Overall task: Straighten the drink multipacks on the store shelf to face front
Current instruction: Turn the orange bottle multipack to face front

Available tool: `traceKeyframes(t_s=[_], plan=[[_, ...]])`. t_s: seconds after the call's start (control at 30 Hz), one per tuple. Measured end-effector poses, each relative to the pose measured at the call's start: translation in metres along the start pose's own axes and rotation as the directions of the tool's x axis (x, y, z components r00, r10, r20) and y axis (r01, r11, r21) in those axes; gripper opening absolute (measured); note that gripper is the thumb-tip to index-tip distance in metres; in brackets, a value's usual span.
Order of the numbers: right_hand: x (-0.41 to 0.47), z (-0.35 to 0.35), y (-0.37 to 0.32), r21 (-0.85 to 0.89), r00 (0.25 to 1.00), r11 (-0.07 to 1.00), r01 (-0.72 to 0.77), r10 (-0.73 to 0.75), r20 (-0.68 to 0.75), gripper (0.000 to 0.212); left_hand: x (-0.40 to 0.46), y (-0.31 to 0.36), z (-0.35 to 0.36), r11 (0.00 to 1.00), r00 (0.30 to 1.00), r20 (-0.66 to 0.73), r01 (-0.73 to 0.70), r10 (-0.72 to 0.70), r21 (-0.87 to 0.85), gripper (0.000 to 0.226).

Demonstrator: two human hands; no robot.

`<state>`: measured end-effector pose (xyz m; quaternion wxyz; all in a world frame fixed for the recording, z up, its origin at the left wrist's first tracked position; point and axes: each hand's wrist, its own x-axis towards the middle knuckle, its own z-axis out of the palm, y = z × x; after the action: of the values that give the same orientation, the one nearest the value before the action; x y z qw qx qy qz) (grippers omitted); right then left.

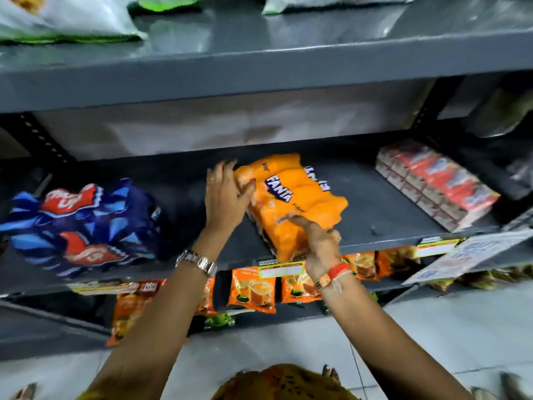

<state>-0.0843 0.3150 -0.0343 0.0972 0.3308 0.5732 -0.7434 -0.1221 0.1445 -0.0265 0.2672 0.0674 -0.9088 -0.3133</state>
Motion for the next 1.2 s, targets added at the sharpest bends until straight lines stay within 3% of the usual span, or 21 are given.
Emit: traceKeyframes(t_s=[0.07, 0.13, 0.17, 0.23, 0.37, 0.43, 0.5, 0.57, 0.67, 0.83, 1.1, 1.2], plan=[[0.010, -0.012, -0.002, -0.102, 0.999, 0.994, -0.030, 0.033, 0.022, 0.064, 0.017, 0.005, 0.009, 0.915, 0.943, 0.147, 0.325, -0.297, -0.237, 0.046], [0.017, -0.018, -0.013, -0.059, 0.996, 0.997, -0.040, 0.044, 0.076, 0.061, 0.031, 0.000, 0.011, 0.805, 0.857, 0.244, 0.512, -0.453, -0.301, 0.042], [0.022, -0.020, -0.020, 0.001, 0.993, 0.998, -0.057, 0.056, 0.099, 0.052, 0.035, -0.004, 0.011, 0.772, 0.819, 0.309, 0.565, -0.483, -0.291, 0.040], [0.040, -0.026, -0.035, 0.049, 0.985, 0.997, -0.057, 0.048, 0.164, 0.055, 0.038, -0.005, 0.011, 0.711, 0.737, 0.428, 0.655, -0.524, -0.258, 0.039], [0.077, -0.041, -0.065, -0.104, 0.938, 0.993, 0.049, -0.009, 0.348, 0.074, 0.038, -0.004, 0.006, 0.657, 0.618, 0.550, 0.737, -0.561, -0.158, 0.041], [0.091, -0.046, -0.078, -0.122, 0.920, 0.989, 0.086, -0.032, 0.392, 0.069, 0.036, -0.003, 0.007, 0.634, 0.595, 0.555, 0.759, -0.581, -0.150, 0.046], [0.102, -0.048, -0.086, -0.139, 0.893, 0.979, 0.149, -0.073, 0.444, 0.060, 0.030, 0.001, 0.008, 0.588, 0.607, 0.518, 0.777, -0.603, -0.225, 0.038], [0.112, -0.050, -0.092, -0.182, 0.827, 0.950, 0.252, -0.114, 0.550, 0.064, 0.018, 0.003, 0.009, 0.574, 0.646, 0.474, 0.758, -0.598, -0.309, 0.030], [0.120, -0.057, -0.100, -0.229, 0.699, 0.850, 0.474, -0.206, 0.685, 0.066, -0.005, 0.004, 0.010, 0.614, 0.747, 0.385, 0.665, -0.542, -0.425, 0.025], [0.136, -0.060, -0.102, -0.198, 0.580, 0.733, 0.651, -0.313, 0.752, 0.081, -0.033, 0.000, 0.027, 0.737, 0.849, 0.202, 0.525, -0.488, -0.426, 0.032], [0.147, -0.063, -0.086, -0.188, 0.574, 0.747, 0.638, -0.298, 0.763, 0.069, -0.055, -0.010, 0.047, 0.752, 0.874, 0.117, 0.468, -0.472, -0.464, 0.030], [0.154, -0.060, -0.088, -0.185, 0.580, 0.737, 0.650, -0.325, 0.747, 0.052, -0.068, 0.001, 0.053, 0.760, 0.824, -0.051, 0.495, -0.565, -0.422, 0.053]])
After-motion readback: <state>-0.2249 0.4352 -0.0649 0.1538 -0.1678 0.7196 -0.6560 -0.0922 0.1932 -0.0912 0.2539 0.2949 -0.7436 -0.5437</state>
